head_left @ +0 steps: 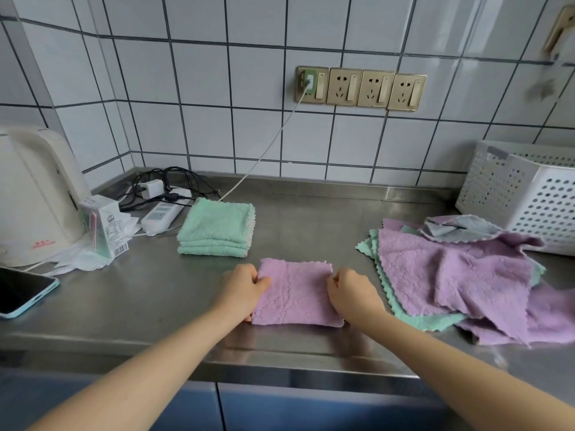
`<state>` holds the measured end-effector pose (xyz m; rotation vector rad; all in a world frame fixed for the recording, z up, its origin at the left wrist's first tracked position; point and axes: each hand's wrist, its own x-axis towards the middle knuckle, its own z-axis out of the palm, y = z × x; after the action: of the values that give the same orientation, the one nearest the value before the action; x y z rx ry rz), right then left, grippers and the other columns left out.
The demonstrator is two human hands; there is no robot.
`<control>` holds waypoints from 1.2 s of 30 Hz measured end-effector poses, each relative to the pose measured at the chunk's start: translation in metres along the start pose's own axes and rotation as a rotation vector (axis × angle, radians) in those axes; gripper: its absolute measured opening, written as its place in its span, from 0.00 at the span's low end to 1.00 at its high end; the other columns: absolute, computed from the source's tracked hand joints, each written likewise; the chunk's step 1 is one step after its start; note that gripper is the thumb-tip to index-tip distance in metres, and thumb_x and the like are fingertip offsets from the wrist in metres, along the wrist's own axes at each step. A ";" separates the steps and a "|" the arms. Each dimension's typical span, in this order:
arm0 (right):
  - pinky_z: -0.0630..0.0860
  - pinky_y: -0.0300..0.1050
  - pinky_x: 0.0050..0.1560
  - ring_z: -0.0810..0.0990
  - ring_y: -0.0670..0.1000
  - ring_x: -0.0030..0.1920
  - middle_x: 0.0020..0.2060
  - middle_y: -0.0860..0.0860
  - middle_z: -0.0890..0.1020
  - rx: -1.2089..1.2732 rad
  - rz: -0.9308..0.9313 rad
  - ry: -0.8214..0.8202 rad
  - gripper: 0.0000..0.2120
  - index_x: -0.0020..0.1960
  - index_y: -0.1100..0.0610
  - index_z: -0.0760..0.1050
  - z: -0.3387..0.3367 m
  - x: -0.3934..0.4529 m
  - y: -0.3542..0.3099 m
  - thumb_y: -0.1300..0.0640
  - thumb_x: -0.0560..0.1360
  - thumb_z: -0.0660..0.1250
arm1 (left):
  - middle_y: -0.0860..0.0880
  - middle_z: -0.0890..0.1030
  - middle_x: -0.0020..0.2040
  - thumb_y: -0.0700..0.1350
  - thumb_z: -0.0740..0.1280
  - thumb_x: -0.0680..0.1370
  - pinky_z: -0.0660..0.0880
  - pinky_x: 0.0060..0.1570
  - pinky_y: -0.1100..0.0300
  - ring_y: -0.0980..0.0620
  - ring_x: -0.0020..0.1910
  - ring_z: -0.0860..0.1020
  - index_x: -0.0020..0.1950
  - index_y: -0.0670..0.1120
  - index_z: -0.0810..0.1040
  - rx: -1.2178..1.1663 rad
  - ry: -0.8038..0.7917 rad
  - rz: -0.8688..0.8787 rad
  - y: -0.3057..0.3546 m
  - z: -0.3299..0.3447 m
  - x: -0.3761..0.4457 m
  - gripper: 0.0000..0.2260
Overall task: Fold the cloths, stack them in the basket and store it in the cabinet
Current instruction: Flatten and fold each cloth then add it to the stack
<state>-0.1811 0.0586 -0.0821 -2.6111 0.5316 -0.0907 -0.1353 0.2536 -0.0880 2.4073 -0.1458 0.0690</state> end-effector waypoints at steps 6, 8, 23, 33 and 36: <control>0.66 0.48 0.37 0.80 0.62 0.47 0.47 0.58 0.81 -0.282 -0.128 0.077 0.08 0.55 0.57 0.61 0.002 -0.009 -0.007 0.63 0.77 0.50 | 0.46 0.79 0.50 0.54 0.71 0.72 0.75 0.52 0.52 0.44 0.52 0.76 0.49 0.44 0.74 0.150 0.022 -0.018 -0.003 -0.005 0.005 0.15; 0.65 0.48 0.36 0.81 0.62 0.48 0.50 0.57 0.79 -0.395 -0.204 0.114 0.16 0.65 0.55 0.60 0.006 -0.012 -0.004 0.63 0.78 0.49 | 0.46 0.79 0.55 0.52 0.71 0.72 0.72 0.52 0.57 0.45 0.56 0.75 0.55 0.44 0.75 0.100 -0.013 -0.056 0.000 -0.007 0.005 0.16; 0.67 0.51 0.45 0.78 0.62 0.53 0.55 0.56 0.76 -0.146 -0.120 0.074 0.15 0.54 0.56 0.68 0.003 -0.011 -0.002 0.50 0.81 0.46 | 0.42 0.79 0.58 0.37 0.71 0.73 0.79 0.43 0.53 0.46 0.50 0.81 0.64 0.42 0.70 -0.922 -0.216 -0.292 0.016 -0.018 0.004 0.21; 0.66 0.42 0.34 0.67 0.50 0.31 0.30 0.49 0.70 0.680 -0.164 -0.058 0.14 0.34 0.56 0.66 -0.009 0.065 -0.108 0.55 0.78 0.58 | 0.44 0.81 0.53 0.36 0.70 0.74 0.80 0.37 0.57 0.50 0.45 0.81 0.63 0.43 0.71 -1.023 0.076 -0.124 0.004 -0.094 0.081 0.18; 0.65 0.42 0.32 0.68 0.53 0.34 0.32 0.50 0.70 0.733 -0.185 -0.006 0.11 0.37 0.57 0.66 -0.001 0.095 -0.148 0.56 0.78 0.58 | 0.43 0.80 0.56 0.36 0.70 0.74 0.79 0.51 0.49 0.48 0.51 0.81 0.67 0.44 0.69 -0.989 0.109 -0.075 -0.007 -0.116 0.114 0.23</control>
<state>-0.0415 0.1422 -0.0155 -1.9307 0.1928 -0.2802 -0.0228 0.3261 0.0042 1.4165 -0.0221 0.0707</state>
